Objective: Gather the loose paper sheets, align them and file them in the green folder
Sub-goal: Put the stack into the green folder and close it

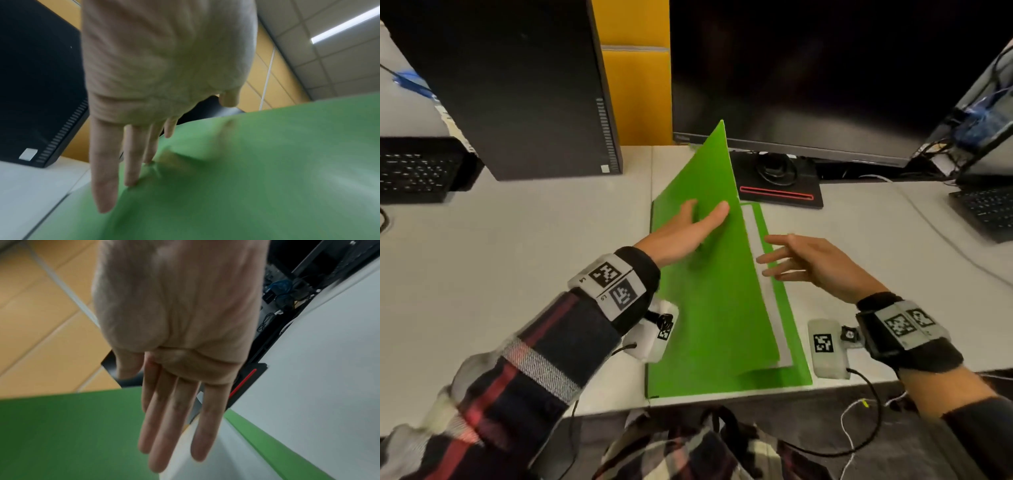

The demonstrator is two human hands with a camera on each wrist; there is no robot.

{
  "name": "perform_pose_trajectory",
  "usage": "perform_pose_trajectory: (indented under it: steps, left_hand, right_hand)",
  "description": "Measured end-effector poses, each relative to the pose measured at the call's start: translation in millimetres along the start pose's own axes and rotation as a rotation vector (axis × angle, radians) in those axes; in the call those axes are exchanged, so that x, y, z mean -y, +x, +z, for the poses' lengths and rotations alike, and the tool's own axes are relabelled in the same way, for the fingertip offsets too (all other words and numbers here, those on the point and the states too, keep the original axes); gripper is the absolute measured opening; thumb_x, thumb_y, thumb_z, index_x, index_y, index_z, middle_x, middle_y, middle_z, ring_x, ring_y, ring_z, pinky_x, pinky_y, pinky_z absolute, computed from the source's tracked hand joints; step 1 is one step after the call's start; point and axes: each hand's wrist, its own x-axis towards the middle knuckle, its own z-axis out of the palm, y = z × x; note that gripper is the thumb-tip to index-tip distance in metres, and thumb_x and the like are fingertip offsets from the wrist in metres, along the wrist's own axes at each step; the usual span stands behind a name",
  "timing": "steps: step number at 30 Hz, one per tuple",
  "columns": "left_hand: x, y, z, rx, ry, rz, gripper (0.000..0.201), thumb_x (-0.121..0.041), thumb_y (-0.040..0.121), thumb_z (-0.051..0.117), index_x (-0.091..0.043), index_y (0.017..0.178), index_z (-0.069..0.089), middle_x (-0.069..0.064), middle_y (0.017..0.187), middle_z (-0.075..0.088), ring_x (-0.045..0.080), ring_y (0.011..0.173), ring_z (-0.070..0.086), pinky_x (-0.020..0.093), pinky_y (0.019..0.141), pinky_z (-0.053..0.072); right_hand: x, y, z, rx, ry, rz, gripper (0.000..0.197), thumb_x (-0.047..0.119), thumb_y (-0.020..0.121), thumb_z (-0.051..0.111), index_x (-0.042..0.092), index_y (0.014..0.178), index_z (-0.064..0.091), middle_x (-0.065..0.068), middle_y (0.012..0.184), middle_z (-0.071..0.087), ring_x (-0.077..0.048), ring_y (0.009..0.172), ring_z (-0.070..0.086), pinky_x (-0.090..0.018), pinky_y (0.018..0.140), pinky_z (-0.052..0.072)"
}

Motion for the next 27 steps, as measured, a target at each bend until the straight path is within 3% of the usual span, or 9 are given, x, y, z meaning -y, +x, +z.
perform_pose_trajectory:
  steps: [3, 7, 10, 12, 14, 18, 22, 24, 27]
  left_hand:
    - [17.1, 16.9, 29.3, 0.016, 0.103, -0.045, 0.081, -0.061, 0.088, 0.033, -0.019, 0.150, 0.002, 0.006, 0.159, 0.012, 0.024, 0.144, 0.022, 0.041, 0.115, 0.019]
    - [52.0, 35.7, 60.3, -0.003, 0.316, -0.125, 0.088, -0.059, 0.084, 0.048, -0.020, 0.150, 0.004, 0.010, 0.159, 0.002, 0.030, 0.146, 0.012, 0.051, 0.117, 0.016]
    - [71.3, 44.0, 76.2, -0.018, 0.544, -0.159, 0.092, -0.061, 0.081, 0.051, -0.023, 0.150, 0.002, 0.007, 0.159, -0.009, 0.032, 0.146, -0.001, 0.061, 0.114, 0.011]
    - [80.8, 46.6, 84.1, -0.019, 0.642, -0.168, 0.093, -0.064, 0.081, 0.047, -0.025, 0.150, -0.002, 0.006, 0.158, -0.015, 0.032, 0.146, -0.007, 0.061, 0.113, 0.006]
    - [88.9, 48.7, 92.1, -0.018, 0.722, -0.171, 0.092, -0.067, 0.082, 0.041, -0.027, 0.149, -0.006, 0.006, 0.157, -0.019, 0.032, 0.145, -0.012, 0.061, 0.113, 0.002]
    - [96.2, 54.8, 102.5, 0.005, 0.782, -0.173, 0.089, -0.067, 0.084, 0.038, -0.030, 0.148, -0.010, 0.006, 0.157, -0.022, 0.034, 0.144, -0.015, 0.062, 0.112, -0.002]
    - [88.2, 58.4, 88.7, 0.020, 0.756, -0.147, 0.083, -0.052, 0.084, 0.054, -0.034, 0.149, 0.004, 0.003, 0.160, -0.007, 0.035, 0.146, -0.002, 0.060, 0.114, 0.010]
    - [87.2, 57.6, 76.2, -0.004, 0.720, -0.164, 0.083, -0.042, 0.082, 0.063, -0.030, 0.148, 0.015, 0.007, 0.159, 0.003, 0.037, 0.144, 0.007, 0.058, 0.114, 0.019]
    - [94.5, 50.3, 60.1, -0.140, 0.607, -0.348, 0.094, -0.041, 0.075, 0.071, -0.016, 0.147, 0.016, 0.018, 0.154, 0.008, 0.039, 0.141, 0.012, 0.055, 0.112, 0.025]
  right_hand:
    - [4.9, -12.8, -15.1, 0.059, 0.046, 0.029, 0.074, 0.068, 0.060, 0.065, 0.032, 0.123, 0.050, -0.007, 0.100, 0.067, -0.021, 0.087, 0.065, -0.025, 0.072, 0.058]
    - [-10.3, -14.9, -19.4, 0.063, -0.169, 0.098, 0.074, 0.010, 0.083, 0.064, 0.014, 0.146, 0.025, -0.010, 0.097, 0.058, -0.020, 0.077, 0.063, -0.024, 0.069, 0.059]
    - [-34.0, -7.2, -19.5, 0.071, -0.370, 0.167, 0.078, -0.003, 0.081, 0.065, 0.007, 0.146, 0.024, -0.003, 0.095, 0.051, -0.012, 0.062, 0.064, -0.021, 0.061, 0.057]
    - [-49.2, 0.5, -14.7, 0.060, -0.499, 0.185, 0.078, 0.001, 0.081, 0.067, 0.006, 0.145, 0.025, -0.001, 0.091, 0.051, -0.016, 0.063, 0.064, -0.028, 0.067, 0.057]
    - [-61.9, 5.8, -5.8, 0.060, -0.640, 0.198, 0.075, 0.009, 0.081, 0.069, 0.005, 0.144, 0.028, -0.007, 0.097, 0.057, -0.027, 0.079, 0.065, -0.035, 0.075, 0.051]
    - [-78.8, 10.0, 7.9, -0.020, -0.743, 0.249, 0.078, 0.023, 0.081, 0.070, 0.003, 0.143, 0.027, -0.023, 0.124, 0.056, -0.032, 0.109, 0.056, -0.023, 0.072, 0.034]
    - [-77.0, 19.2, 8.6, -0.088, -0.770, 0.319, 0.086, 0.029, 0.074, 0.076, 0.003, 0.141, 0.029, -0.020, 0.136, 0.036, -0.035, 0.121, 0.047, -0.035, 0.101, 0.039]
    - [-73.0, 24.6, 8.9, -0.125, -0.772, 0.343, 0.086, 0.028, 0.072, 0.078, 0.001, 0.138, 0.031, -0.020, 0.137, 0.032, -0.036, 0.123, 0.045, -0.038, 0.105, 0.038]
    - [-68.0, 30.8, 10.2, -0.155, -0.740, 0.395, 0.086, 0.026, 0.072, 0.078, -0.001, 0.138, 0.030, -0.021, 0.140, 0.031, -0.035, 0.127, 0.041, -0.037, 0.104, 0.038]
